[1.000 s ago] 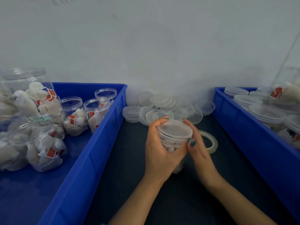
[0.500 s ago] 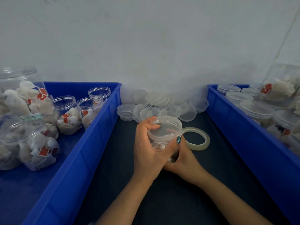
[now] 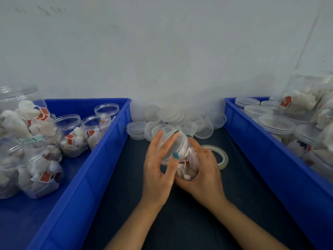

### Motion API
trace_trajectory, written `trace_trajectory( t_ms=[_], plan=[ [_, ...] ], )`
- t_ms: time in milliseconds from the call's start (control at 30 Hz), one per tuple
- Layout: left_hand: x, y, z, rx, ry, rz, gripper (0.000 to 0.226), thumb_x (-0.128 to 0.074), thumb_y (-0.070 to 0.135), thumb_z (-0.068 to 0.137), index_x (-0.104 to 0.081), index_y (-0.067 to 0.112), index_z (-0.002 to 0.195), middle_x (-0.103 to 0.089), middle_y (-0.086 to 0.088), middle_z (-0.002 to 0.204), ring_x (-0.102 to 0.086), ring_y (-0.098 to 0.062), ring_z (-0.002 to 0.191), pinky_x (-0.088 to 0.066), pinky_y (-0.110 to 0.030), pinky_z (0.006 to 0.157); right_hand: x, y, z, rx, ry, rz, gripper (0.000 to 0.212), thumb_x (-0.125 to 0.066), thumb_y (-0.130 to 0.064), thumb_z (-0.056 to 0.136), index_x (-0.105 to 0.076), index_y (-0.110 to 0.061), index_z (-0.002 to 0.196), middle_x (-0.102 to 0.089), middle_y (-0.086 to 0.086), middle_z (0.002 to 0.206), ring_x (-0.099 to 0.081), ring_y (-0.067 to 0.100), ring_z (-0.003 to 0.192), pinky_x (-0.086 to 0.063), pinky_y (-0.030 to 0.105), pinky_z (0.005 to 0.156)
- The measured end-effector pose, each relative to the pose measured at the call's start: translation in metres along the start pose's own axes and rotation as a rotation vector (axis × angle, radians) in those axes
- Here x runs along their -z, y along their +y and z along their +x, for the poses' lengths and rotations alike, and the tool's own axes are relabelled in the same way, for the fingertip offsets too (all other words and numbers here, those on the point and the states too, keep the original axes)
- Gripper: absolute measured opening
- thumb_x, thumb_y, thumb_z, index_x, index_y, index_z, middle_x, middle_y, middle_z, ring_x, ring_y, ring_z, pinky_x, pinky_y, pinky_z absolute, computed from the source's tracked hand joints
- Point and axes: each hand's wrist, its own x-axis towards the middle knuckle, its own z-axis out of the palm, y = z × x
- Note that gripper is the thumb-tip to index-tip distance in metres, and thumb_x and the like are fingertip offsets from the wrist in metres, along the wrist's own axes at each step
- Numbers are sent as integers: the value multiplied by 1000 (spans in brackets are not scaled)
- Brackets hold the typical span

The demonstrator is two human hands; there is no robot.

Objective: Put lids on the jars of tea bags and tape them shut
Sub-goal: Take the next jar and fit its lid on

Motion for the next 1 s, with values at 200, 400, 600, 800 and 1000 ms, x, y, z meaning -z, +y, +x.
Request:
trace_trajectory(
  t_ms=[200,400,600,800,1000],
  plan=[
    [3,1,-1,60,4,84,56,-52,73,85,-53,49,136,-42,10,142,-40,-13,137,-39,-18,108,-2,-3,0,-23,-6,29,103,-74,-63,61,-22,-58,150,-41,-19,118,-53,-5,107,-56,21,76],
    [1,-2,-3,178,112,46,61,-65,71,72,-60,51,129,-41,14,124,-46,-3,121,-47,-20,96,-6,-14,0,49,54,-124,88,-89,-46,62,-36,-35,131,-40,-23,112,-56,1,96,-58,28,63],
    [3,1,-1,345,120,-47,69,-62,75,57,-54,61,124,-41,17,122,-48,13,108,-43,-3,80,-6,-10,-4,144,173,-210,82,-97,-37,57,-47,-25,121,-58,-12,127,-59,7,110,-52,23,83],
    [3,1,3,471,-10,-189,76,-61,83,55,-47,64,128,-43,16,135,-47,27,100,-42,-8,81,-1,3,0,266,196,-280,81,-95,-29,61,-47,-19,126,-58,0,134,-56,16,120,-50,28,92],
    [11,-4,5,350,-74,-273,76,-66,77,69,-54,46,138,-56,23,141,-50,4,131,-43,-21,103,1,3,-2,13,17,77,86,-91,-44,64,-39,-45,133,-56,-23,124,-62,3,110,-55,22,83]
  ],
)
